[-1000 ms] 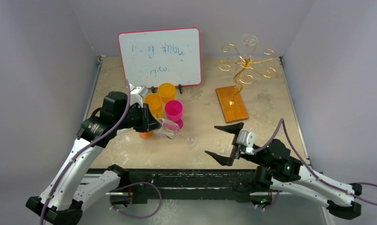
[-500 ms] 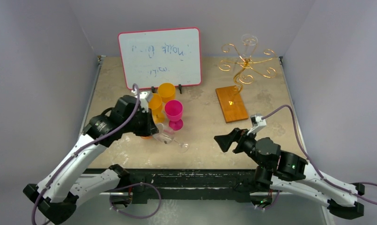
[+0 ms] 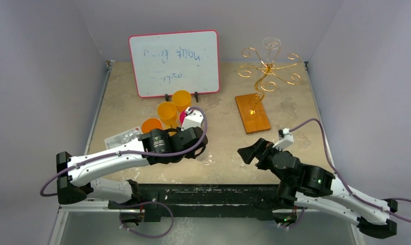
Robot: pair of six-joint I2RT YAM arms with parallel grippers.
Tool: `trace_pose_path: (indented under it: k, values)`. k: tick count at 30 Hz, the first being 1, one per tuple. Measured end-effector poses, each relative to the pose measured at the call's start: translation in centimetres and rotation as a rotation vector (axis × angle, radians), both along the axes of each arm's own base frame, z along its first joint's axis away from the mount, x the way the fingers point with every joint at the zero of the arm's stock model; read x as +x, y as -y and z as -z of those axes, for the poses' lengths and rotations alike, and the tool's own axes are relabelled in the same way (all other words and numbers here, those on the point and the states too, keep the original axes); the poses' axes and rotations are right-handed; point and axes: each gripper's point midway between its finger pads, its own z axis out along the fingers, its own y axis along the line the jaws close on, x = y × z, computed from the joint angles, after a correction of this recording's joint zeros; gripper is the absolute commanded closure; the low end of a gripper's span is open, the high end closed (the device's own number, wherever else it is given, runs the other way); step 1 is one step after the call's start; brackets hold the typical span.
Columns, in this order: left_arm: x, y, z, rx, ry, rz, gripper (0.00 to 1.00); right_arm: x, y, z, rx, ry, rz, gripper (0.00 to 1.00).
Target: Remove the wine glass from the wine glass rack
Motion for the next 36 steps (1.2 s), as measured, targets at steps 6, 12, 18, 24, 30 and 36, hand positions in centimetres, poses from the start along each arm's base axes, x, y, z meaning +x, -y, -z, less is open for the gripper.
trace_pose_path:
  k: [6, 12, 18, 24, 30, 36]
  values:
    - [2.0, -1.0, -0.6, 0.043, 0.149, -0.127, 1.0, 0.1, -0.4, 1.5, -0.064, -0.042, 0.004, 0.0]
    - [3.1, -2.8, -0.7, 0.095, 0.214, -0.228, 1.0, 0.2, -0.7, 2.4, -0.11, -0.064, 0.002, 0.0]
    - [2.6, -5.4, 1.3, 0.162, 0.2, -0.284, 1.0, 0.2, -0.7, 2.4, -0.11, -0.061, -0.001, 0.0]
    - [4.0, -9.7, 2.2, 0.17, 0.154, -0.424, 1.0, 0.2, -0.6, 2.2, -0.103, -0.058, -0.001, 0.0]
    - [4.5, -9.8, 2.6, 0.138, 0.128, -0.432, 1.0, 0.1, -0.5, 1.6, -0.068, -0.045, 0.0, 0.0]
    - [5.4, -10.6, 3.7, 0.178, 0.099, -0.465, 1.0, 0.0, -0.3, 1.0, -0.023, -0.041, 0.009, 0.0]
